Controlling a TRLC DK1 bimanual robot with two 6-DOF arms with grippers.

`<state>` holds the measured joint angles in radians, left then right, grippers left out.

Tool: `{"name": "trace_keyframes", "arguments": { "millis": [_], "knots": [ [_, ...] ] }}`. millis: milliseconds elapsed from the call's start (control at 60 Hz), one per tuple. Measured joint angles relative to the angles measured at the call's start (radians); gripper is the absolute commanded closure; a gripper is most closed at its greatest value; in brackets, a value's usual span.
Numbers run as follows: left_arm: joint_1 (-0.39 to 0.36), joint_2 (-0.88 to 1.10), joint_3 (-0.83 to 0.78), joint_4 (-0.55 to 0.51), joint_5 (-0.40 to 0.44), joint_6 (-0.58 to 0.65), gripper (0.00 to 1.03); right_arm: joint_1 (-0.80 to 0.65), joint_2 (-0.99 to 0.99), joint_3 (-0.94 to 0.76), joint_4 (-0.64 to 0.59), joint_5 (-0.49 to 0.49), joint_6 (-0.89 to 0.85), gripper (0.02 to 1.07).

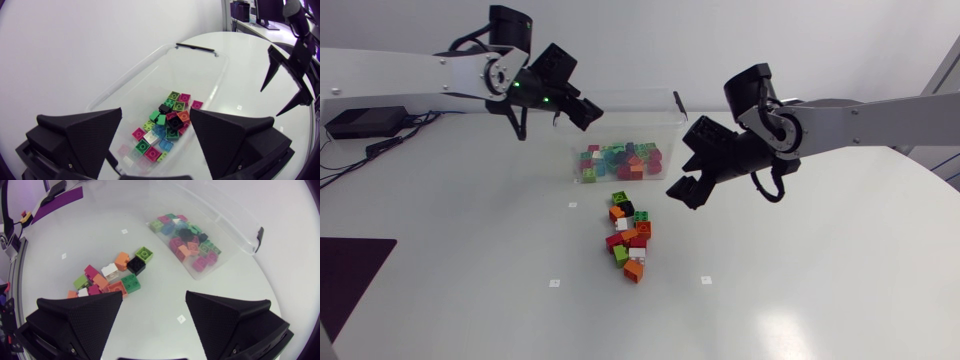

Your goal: Place the duplo bricks in the container

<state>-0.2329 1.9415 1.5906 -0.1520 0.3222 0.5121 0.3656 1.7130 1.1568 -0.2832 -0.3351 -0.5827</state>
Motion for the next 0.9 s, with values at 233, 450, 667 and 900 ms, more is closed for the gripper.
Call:
{"name": "trace_keyframes", "arguments": {
  "millis": [233, 450, 667, 900],
  "knots": [
    [0.004, -0.281, -0.25, -0.01, 0.055, 0.111, 0.06, 0.037, 0.034, 0.0, -0.041, -0.009, -0.048, 0.16],
    [-0.022, -0.345, -0.464, -0.077, 0.083, 0.251, 0.06, 0.066, 0.04, -0.01, -0.061, -0.01, -0.055, 0.16],
    [-0.111, -0.301, -0.556, -0.085, 0.084, 0.304, 0.09, 0.082, 0.028, -0.077, -0.074, -0.009, -0.062, 0.16],
    [-0.167, -0.172, -0.565, -0.074, 0.012, 0.309, 0.09, 0.111, -0.032, -0.134, -0.092, -0.009, -0.07, 0.16]
  ]
}}
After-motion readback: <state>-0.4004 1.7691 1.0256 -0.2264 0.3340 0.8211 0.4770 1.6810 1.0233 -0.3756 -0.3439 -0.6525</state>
